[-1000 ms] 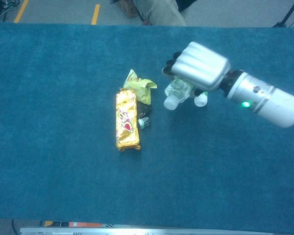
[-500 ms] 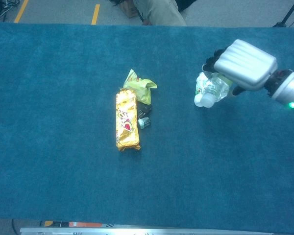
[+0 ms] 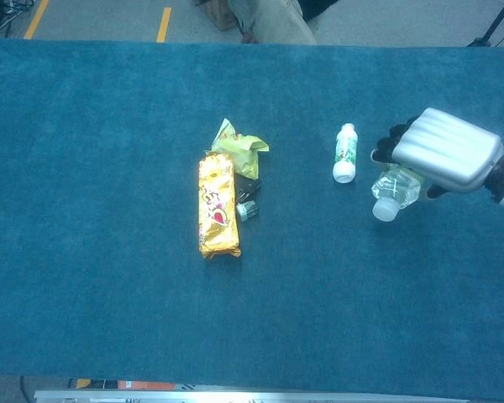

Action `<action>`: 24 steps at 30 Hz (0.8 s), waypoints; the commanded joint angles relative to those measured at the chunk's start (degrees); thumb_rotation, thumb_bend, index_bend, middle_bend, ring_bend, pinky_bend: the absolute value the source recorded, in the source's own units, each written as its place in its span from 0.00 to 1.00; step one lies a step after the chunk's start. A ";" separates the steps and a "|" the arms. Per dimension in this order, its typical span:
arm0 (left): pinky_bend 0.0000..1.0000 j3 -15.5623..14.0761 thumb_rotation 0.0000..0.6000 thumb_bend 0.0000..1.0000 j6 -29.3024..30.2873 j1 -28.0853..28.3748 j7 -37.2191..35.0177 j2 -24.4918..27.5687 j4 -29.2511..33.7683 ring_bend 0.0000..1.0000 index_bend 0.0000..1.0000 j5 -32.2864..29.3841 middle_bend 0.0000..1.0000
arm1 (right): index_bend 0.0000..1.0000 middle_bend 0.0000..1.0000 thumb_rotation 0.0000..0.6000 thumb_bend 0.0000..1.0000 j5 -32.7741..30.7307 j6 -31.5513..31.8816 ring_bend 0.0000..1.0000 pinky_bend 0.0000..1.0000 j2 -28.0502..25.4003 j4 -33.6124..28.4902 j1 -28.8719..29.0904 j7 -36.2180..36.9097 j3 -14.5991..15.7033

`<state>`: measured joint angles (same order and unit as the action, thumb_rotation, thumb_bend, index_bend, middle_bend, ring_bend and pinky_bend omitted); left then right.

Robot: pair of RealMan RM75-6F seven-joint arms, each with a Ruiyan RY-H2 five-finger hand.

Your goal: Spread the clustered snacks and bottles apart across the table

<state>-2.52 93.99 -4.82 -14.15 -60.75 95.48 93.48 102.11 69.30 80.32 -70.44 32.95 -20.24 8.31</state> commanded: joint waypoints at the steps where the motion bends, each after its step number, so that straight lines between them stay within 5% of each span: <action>1: 0.13 -0.02 1.00 0.31 -0.07 0.05 0.08 -0.05 -0.01 0.05 0.26 0.01 0.22 | 0.70 0.57 1.00 0.00 -0.16 -0.64 0.55 0.63 0.66 1.15 -0.58 -0.22 0.19; 13: 0.13 0.14 1.00 0.31 -0.21 0.41 0.58 -0.22 0.23 0.05 0.26 -0.02 0.22 | 0.23 0.36 1.00 0.00 -3.11 -3.37 0.36 0.55 -0.54 -0.34 -2.05 -4.42 -1.19; 24: 0.13 0.57 1.00 0.31 -0.44 0.95 1.07 0.61 0.81 0.05 0.26 -0.27 0.22 | 0.17 0.34 1.00 0.00 -2.37 0.25 0.34 0.54 -3.45 -5.14 -2.82 -2.89 -3.04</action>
<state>-1.98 93.61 -3.93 -13.12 -60.17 96.23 93.20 99.38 68.66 77.55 -74.60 30.27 -23.71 5.73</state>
